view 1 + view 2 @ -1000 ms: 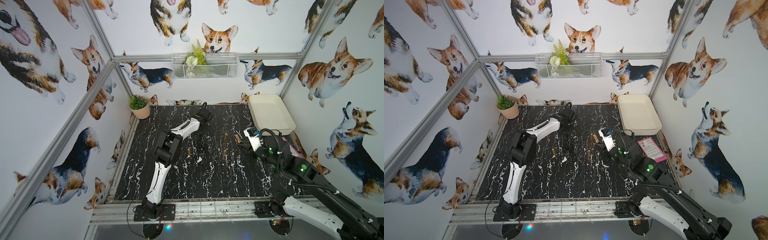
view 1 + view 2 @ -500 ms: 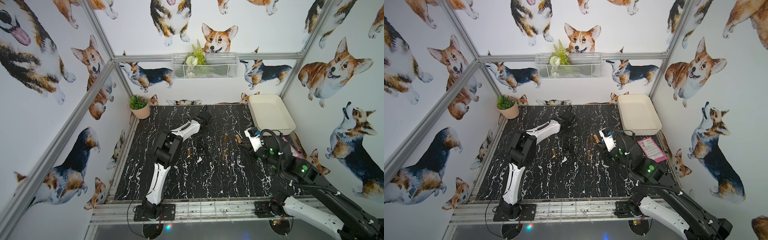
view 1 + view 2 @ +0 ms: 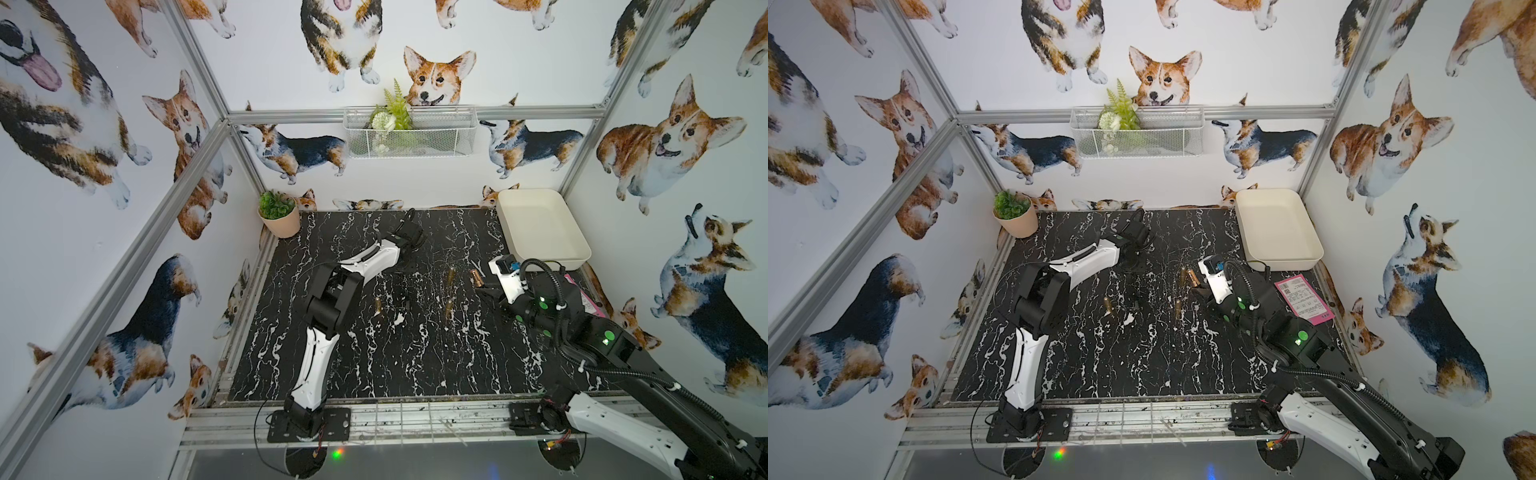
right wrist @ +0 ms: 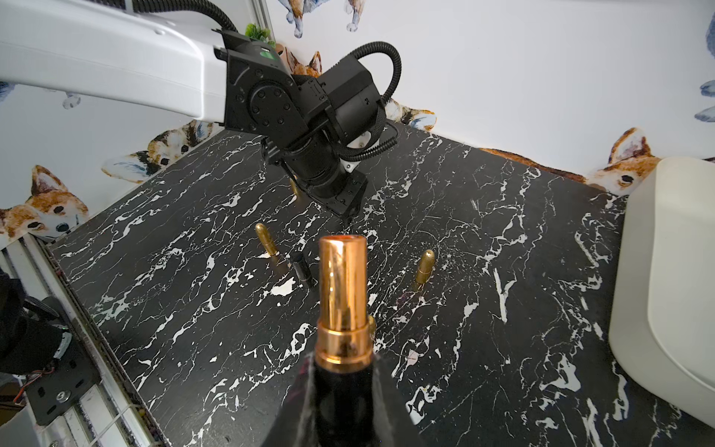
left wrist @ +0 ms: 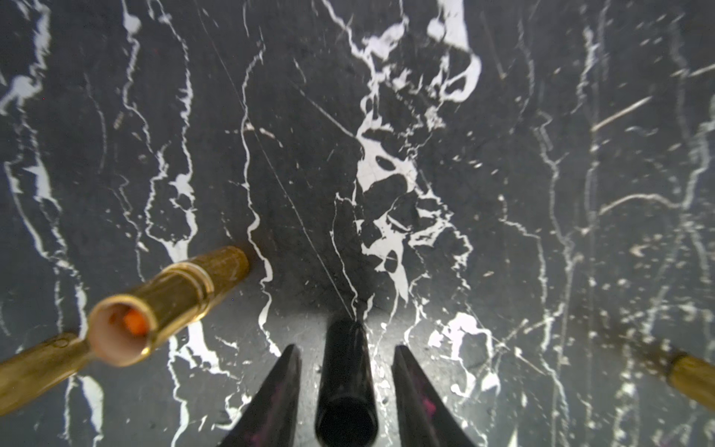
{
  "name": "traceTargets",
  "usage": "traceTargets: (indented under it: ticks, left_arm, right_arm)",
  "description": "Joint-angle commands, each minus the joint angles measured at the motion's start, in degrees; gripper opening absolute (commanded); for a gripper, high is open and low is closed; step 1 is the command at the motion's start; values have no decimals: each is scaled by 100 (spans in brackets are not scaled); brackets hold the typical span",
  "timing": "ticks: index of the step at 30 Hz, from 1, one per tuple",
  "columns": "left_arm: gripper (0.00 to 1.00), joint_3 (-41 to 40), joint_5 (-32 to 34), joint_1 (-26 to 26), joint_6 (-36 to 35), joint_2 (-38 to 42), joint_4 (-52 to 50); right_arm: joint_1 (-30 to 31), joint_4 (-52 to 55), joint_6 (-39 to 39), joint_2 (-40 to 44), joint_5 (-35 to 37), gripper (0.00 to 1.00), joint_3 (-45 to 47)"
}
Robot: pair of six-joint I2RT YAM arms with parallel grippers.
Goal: Open the lipstick cap
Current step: Place the cover at the center of the board, then place the lipstick at the center of the board.
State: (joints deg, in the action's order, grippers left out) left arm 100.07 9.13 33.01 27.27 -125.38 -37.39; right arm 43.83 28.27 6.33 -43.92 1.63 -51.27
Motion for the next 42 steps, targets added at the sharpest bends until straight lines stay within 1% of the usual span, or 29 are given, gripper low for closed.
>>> traceTargets:
  ticks: [1,5,7,10,13,15,18,23,29,36,38,42]
  left_arm:
    - [46,115,50,12,-6,287,-149]
    - [48,498,-196,11,-57,517,-634]
    - [48,790,-450,11,-80,648,-1034]
    - [48,876,-985,-5,-144,1103,-1249]
    - [48,1095,-1718,-66,-151,1410,-1480]
    - [48,1305,-2394,-78,-110,1570,-1650]
    - [49,1388,-3458,-76,100,1766,-1602]
    - [50,1345,-4531,-31,270,2012,-1445]
    - [50,1419,-5000,245,77,2042,-1658]
    - [51,1389,-5025,437,-11,2009,-1833]
    - [48,1358,-5075,490,-36,2019,-1837]
    - [46,1352,-5084,572,-73,2018,-1917]
  right_arm:
    - [-5,-93,-12,6,61,0,8]
    - [2,-143,-11,-2,48,0,22]
    - [2,-147,-30,-35,39,0,-14]
    - [-2,-136,-103,-132,9,0,-117]
    - [2,-226,-140,-227,-20,0,-116]
    - [-2,-365,-117,-320,-89,0,-90]
    - [-2,-584,-59,-433,-184,0,-18]
    - [-1,-800,-142,-670,-312,0,23]
    - [0,-839,-334,-1086,-449,0,-149]
    - [-5,-1008,-360,-1285,-449,0,-206]
    - [-2,-1032,-379,-1300,-426,0,-213]
    - [-5,-1016,-430,-1372,-351,0,-240]
